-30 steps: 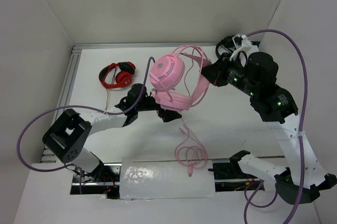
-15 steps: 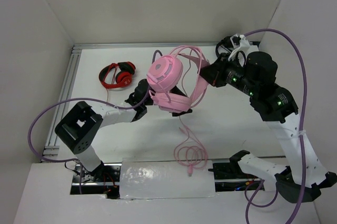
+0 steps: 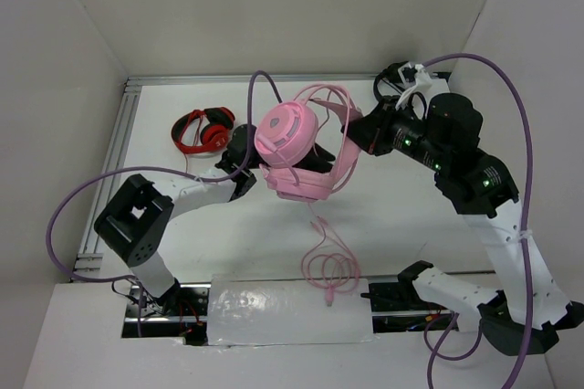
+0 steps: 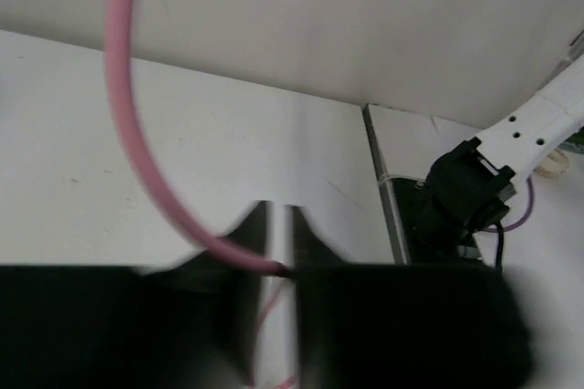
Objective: Wrap the headphones
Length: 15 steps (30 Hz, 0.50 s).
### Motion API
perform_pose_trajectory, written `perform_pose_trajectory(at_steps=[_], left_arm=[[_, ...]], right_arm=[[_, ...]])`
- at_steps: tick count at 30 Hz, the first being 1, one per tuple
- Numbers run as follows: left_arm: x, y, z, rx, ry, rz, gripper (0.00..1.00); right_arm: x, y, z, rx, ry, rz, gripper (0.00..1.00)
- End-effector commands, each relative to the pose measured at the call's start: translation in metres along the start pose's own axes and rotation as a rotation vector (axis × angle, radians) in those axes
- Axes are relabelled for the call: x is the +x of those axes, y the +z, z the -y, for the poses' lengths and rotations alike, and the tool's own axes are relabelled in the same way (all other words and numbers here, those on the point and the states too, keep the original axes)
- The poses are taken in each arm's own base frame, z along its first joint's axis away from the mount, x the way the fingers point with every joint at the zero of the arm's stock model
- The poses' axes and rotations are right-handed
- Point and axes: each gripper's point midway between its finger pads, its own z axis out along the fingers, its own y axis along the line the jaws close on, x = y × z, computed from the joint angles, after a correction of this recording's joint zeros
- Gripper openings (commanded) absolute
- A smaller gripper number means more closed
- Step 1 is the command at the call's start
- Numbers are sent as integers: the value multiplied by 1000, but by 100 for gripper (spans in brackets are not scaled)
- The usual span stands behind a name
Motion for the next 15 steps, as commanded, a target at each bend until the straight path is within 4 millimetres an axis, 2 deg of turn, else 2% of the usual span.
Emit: perform_pose_trajectory(at_steps=[1,2,3,5,8,11,12,15], left_arm=[[-45,3,-6,-52,106,107,6],[-49,0,-11,-97,94,121,0],[-61,-10,-21,-187,103,163,0],[-73,-25,-31,-277,108,202,0],[-104,-71,-61,-480,89,262,0],[-112,-107,-88,-628,20,278,0],[-118,-128,-95,-668,23,290,0],[-124,-160,-100,-704,5,309,0]], right_arm=[[-19,-13,-17,-47,24,88,0],[-20,-13,-9,-10,25,100,0],[-18,-12,-5,10,26,98,0],[-13,-12,10,75,35,108,0],[-6,-14,30,157,52,128,0],[-2,-16,37,174,60,137,0],[0,-15,38,173,65,137,0],[2,-15,36,147,62,129,0]])
